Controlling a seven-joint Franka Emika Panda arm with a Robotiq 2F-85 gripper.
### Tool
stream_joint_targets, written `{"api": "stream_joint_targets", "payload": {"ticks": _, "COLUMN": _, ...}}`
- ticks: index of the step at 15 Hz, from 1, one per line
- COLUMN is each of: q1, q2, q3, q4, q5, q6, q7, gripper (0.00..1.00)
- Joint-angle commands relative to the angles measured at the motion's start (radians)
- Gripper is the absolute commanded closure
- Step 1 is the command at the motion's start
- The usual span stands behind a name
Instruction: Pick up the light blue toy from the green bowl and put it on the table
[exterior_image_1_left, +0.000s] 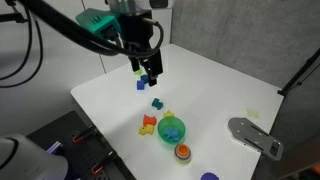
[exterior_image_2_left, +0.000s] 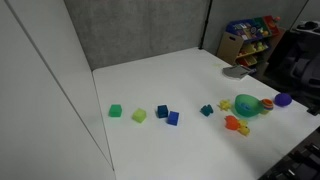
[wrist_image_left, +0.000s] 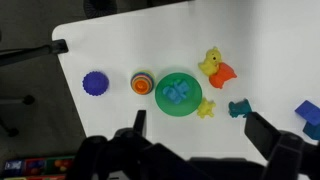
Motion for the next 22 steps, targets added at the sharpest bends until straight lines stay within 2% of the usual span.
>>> {"api": "stream_joint_targets", "payload": {"ticks": 1, "q1": 0.006, "q2": 0.0, "q3": -0.005, "q4": 0.002, "q5": -0.003, "q6": -0.003, "q7": 0.002, "gripper": 0.0}}
{"api": "stream_joint_targets", "payload": {"ticks": 4, "q1": 0.006, "q2": 0.0, "q3": -0.005, "q4": 0.002, "q5": -0.003, "q6": -0.003, "q7": 0.002, "gripper": 0.0}}
{"api": "stream_joint_targets", "payload": {"ticks": 9, "q1": 0.028, "q2": 0.049, "q3": -0.003, "q4": -0.019, "q5": 0.011, "q6": 0.075, "q7": 0.003, "gripper": 0.0}}
{"api": "stream_joint_targets", "payload": {"ticks": 18, "q1": 0.046, "q2": 0.265, "q3": -0.034, "q4": -0.061, "q5": 0.098, "q6": 0.372, "q7": -0.051, "gripper": 0.0}}
{"api": "stream_joint_targets", "payload": {"ticks": 22, "q1": 0.042, "q2": 0.396, "q3": -0.046, "q4": -0.048, "q5": 0.142, "q6": 0.463, "q7": -0.087, "gripper": 0.0}}
